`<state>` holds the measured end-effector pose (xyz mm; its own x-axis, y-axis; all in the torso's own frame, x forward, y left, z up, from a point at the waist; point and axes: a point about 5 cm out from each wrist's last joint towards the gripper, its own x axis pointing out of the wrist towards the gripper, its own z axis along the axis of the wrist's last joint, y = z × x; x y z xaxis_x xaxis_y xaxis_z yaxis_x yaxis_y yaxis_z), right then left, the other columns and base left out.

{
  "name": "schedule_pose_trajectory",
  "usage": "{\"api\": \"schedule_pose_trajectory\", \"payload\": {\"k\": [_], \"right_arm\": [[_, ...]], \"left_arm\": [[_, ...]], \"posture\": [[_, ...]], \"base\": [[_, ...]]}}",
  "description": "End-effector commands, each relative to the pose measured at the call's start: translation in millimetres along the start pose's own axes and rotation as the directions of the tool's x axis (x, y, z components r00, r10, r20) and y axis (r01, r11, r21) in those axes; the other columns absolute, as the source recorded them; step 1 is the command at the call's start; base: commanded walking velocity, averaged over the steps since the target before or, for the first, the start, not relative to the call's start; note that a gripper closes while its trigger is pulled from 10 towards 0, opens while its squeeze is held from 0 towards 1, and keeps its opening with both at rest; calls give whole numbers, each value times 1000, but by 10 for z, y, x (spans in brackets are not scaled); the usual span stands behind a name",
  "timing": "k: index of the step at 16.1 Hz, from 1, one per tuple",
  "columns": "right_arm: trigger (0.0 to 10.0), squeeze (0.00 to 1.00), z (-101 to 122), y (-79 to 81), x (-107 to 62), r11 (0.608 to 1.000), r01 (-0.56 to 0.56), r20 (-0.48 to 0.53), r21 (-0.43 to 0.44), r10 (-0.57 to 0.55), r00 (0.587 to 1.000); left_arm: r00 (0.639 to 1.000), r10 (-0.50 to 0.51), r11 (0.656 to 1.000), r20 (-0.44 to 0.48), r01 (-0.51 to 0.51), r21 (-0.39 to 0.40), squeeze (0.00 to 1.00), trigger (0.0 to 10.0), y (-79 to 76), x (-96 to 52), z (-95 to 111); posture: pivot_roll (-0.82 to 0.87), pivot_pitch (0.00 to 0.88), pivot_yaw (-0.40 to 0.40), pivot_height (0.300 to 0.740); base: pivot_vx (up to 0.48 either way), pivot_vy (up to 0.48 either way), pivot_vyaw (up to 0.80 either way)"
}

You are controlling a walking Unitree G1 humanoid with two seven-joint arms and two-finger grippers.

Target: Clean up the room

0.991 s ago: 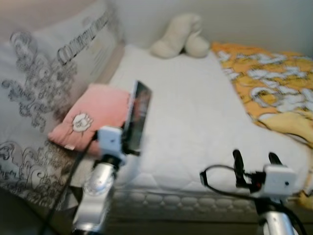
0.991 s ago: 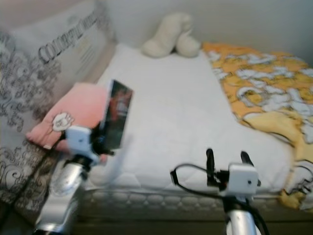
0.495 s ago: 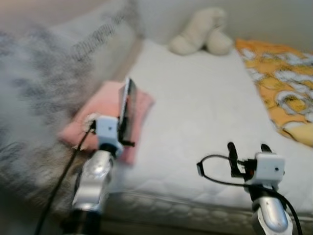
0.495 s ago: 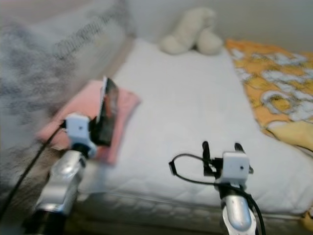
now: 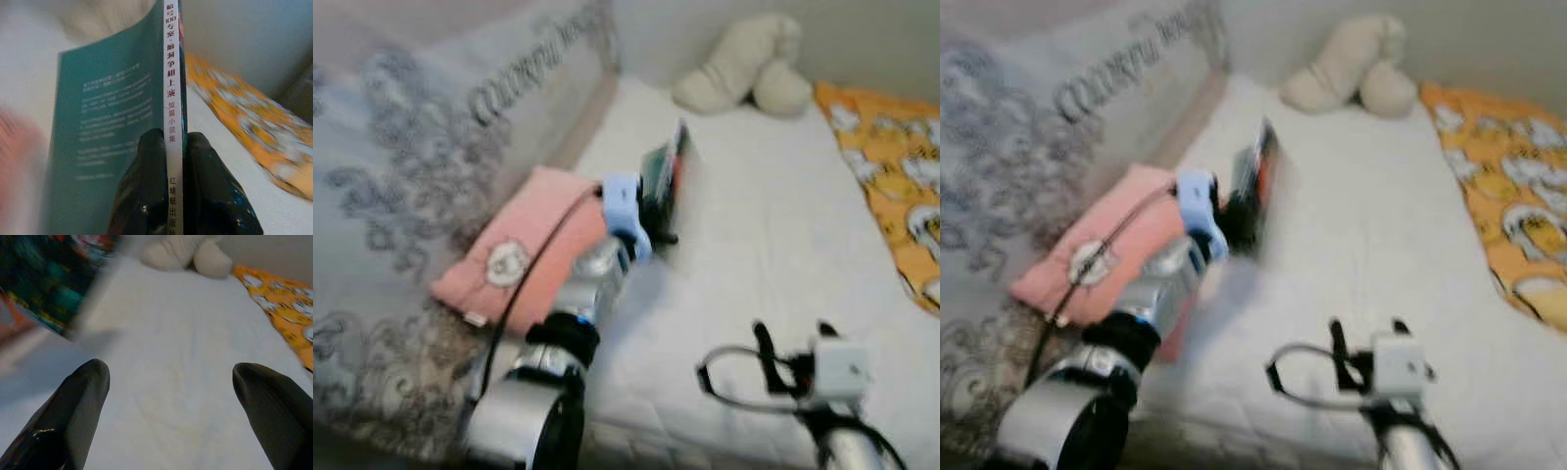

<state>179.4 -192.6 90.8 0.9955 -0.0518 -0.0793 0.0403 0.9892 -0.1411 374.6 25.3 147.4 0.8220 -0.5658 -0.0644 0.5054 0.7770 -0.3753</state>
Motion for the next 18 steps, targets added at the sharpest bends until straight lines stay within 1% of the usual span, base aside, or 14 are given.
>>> {"api": "schedule_pose_trajectory", "payload": {"k": [1,2,3,4,5,6,7,8,10,13,14,15,16,18], "right_arm": [[10000,0,90,-123,-108,1000,15,2,-25,-15,1000],[10000,0,101,-156,-187,999,11,-15,-47,-11,1000],[10000,0,116,-181,-265,998,9,-36,-57,-11,999],[10000,0,143,-190,-330,998,5,-46,-64,-8,999],[10000,0,157,-187,-360,998,-2,-50,-66,-1,999],[10000,0,188,-176,-412,997,-20,-61,-72,16,998],[10000,0,213,-174,-449,996,-34,-70,-79,28,997],[10000,0,223,-184,-467,996,-35,-73,-80,29,997],[10000,0,212,-207,-503,995,-46,-101,-83,37,994],[10000,0,169,-234,-495,996,-45,-132,-82,34,991],[10000,0,168,-248,-467,997,-28,-133,-74,18,991],[10000,0,170,-242,-445,997,-27,-132,-66,18,991],[10000,0,160,-198,-423,997,-54,-133,-61,45,990],[10000,0,140,-169,-385,996,-76,-135,-56,68,988]], "left_arm": [[982,-182,973,-42,174,-154,0,10000,-633,192,-144],[975,-215,952,-64,194,-237,0,10000,-726,206,-214],[976,-204,933,-75,170,-319,0,10000,-739,209,-266],[983,-157,934,-92,118,-337,0,10000,-677,200,-302],[987,-116,946,-108,77,-314,0,10000,-607,184,-330],[989,19,971,-146,-53,-234,0,10000,-372,124,-389],[980,109,968,-164,-142,-209,0,10000,-158,50,-427],[978,127,967,-167,-160,-201,0,10000,-122,37,-431],[952,264,960,-155,-275,-52,0,10000,320,-123,-330],[929,335,940,-157,-319,123,0,10000,582,-253,-278],[920,364,920,-145,-331,209,0,10000,694,-315,-239],[915,379,909,-139,-339,242,0,10000,773,-360,-206],[911,399,883,-107,-351,313,0,10000,875,-406,-95],[905,424,852,-32,-386,353,0,10000,1008,-453,187]], "posture": [[-140,184,-84,740],[-171,200,-97,740],[-206,219,-115,740],[-227,235,-127,740],[-238,248,-130,740],[-248,259,-137,740],[-256,270,-140,740],[-260,281,-149,740],[-243,298,-164,740],[-178,313,-172,740],[-164,316,-170,740],[-155,317,-170,740],[-131,321,-170,740],[-113,321,-169,740]], "base": [[0,0,0],[0,0,0],[0,0,0],[0,0,0],[0,0,0],[0,0,0],[0,0,0],[0,0,0],[0,0,0],[0,0,0],[0,0,0],[0,0,0],[0,0,0],[0,0,0]]}}
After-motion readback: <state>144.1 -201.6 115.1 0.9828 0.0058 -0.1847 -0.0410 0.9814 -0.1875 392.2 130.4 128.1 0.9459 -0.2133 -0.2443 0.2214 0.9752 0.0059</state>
